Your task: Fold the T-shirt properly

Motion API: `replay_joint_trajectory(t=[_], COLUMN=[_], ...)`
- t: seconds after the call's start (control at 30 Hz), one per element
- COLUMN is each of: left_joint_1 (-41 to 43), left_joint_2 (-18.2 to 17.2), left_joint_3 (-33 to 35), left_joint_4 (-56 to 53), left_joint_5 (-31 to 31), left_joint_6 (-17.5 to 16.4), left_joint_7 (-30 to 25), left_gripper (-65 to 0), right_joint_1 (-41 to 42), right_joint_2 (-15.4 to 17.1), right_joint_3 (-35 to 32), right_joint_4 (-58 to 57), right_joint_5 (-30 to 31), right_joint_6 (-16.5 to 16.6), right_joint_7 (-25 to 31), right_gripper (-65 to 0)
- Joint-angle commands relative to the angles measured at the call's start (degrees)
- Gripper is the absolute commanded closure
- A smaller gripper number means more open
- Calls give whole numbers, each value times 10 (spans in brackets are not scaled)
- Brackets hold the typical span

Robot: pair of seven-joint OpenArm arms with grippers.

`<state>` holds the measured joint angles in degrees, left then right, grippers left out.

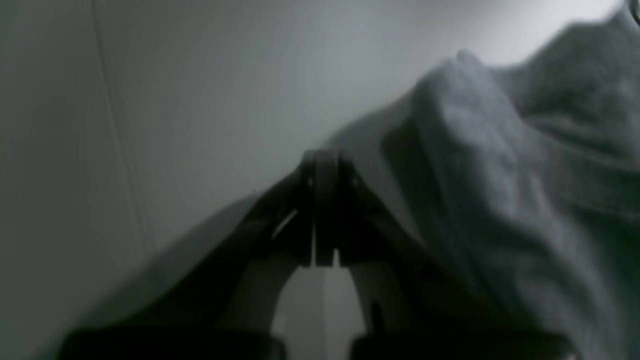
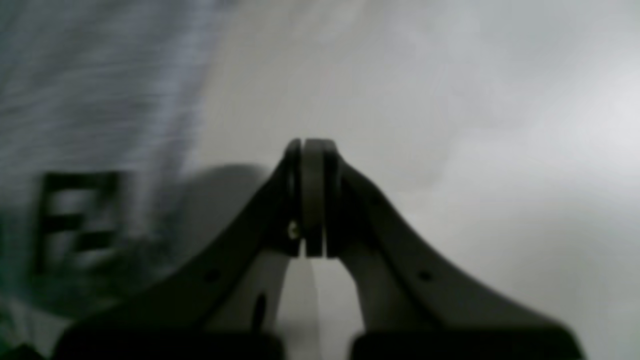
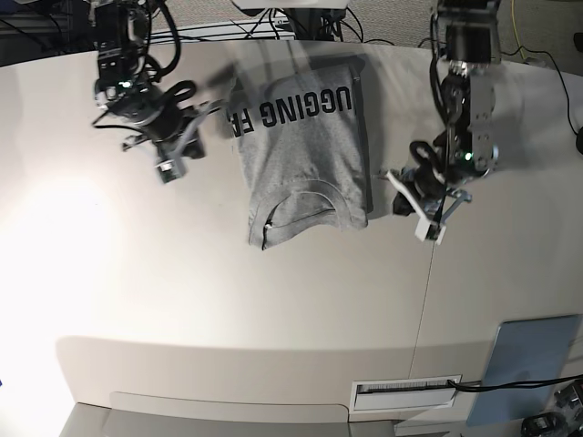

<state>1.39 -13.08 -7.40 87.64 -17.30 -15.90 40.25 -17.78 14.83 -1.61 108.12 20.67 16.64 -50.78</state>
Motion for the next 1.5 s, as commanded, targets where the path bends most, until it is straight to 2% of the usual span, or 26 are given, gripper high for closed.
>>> replay_joint_trajectory(t=[0.0,0.2,0.37,0.5,0.67,0.73,0.83,0.93,1.0,1.07,1.17,1.3,1.37,1.4,1.47], left_joint_1=[6,114,205,279,382,427,494,555,585,597,593,558,525,505,462], left_joint_2=[-12,-69,-105,-117,-117,-117,-113,-93,-78,-63,-45,-49,-50,-50,-50], left_joint_3=[-3,-3,-4,-6,-42,-70,-112,-139,-140,-137,-136,-125,-121,-119,-115], left_joint_4=[30,146,225,263,274,274,274,272,258,228,156,19,-63,-105,-191], left_joint_5=[-2,-3,-3,-7,-52,-83,-121,-125,-123,-120,-119,-111,-76,-63,-58], left_joint_6=[9,71,104,104,102,90,43,-5,-41,-91,-145,-161,-186,-196,-202], left_joint_7=[-11,-13,-13,-13,-13,-13,-15,-35,-43,-43,-44,-78,-103,-115,-133], left_gripper=[0,0,0,0,0,0,0,0,0,0,0,0,0,-29,-146], right_joint_1=[-2,-67,-146,-213,-314,-355,-405,-436,-446,-446,-439,-402,-367,-346,-302], right_joint_2=[4,4,4,4,-1,-1,-3,-22,-42,-65,-88,-93,-92,-92,-92], right_joint_3=[21,153,244,296,336,343,343,343,343,343,343,343,343,343,343], right_joint_4=[14,76,145,168,168,168,168,165,148,114,38,-93,-166,-204,-281], right_joint_5=[14,42,42,42,46,46,46,42,42,39,32,3,-22,-37,-65], right_joint_6=[2,2,3,3,3,3,3,8,34,62,98,121,121,121,121], right_joint_7=[6,-1,-18,-37,-49,-47,-47,-55,-62,-60,-37,-7,13,26,56], right_gripper=[0,0,0,0,0,0,0,0,0,0,0,0,0,0,0])
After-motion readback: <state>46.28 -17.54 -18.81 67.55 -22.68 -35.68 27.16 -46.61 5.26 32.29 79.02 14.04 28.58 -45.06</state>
